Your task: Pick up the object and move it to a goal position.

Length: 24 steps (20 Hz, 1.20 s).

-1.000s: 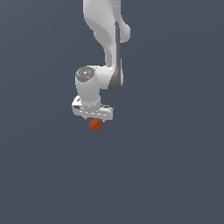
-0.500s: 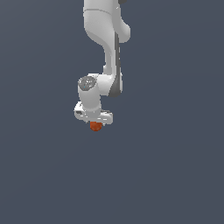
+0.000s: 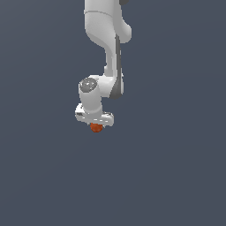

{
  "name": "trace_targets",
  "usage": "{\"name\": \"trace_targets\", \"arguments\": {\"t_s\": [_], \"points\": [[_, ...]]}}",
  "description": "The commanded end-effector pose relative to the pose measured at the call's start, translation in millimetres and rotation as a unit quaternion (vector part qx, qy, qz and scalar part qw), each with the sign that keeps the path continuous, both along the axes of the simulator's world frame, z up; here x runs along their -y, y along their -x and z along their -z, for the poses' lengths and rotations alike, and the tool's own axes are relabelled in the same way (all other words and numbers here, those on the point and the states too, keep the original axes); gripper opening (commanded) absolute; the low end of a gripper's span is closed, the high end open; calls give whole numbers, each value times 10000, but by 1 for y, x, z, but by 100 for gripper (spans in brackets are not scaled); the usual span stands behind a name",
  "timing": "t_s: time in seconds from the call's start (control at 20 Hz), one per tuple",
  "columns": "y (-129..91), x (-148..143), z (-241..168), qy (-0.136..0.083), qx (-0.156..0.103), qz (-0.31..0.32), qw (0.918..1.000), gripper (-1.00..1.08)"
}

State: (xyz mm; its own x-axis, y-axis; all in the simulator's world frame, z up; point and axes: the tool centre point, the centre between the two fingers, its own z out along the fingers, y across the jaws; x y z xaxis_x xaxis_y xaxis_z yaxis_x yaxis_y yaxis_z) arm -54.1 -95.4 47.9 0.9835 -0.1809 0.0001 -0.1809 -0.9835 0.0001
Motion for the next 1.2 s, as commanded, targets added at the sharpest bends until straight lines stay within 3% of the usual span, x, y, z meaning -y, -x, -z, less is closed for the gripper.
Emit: {"name": "trace_targets", "arguments": {"t_s": [0.0,0.6,1.15], "points": [[0,0,1,0,-1,-1,10000,-100],[1,0,-22,0,2,0,10000,-100],[6,3,-109,-2,2,2,10000,-100]]}}
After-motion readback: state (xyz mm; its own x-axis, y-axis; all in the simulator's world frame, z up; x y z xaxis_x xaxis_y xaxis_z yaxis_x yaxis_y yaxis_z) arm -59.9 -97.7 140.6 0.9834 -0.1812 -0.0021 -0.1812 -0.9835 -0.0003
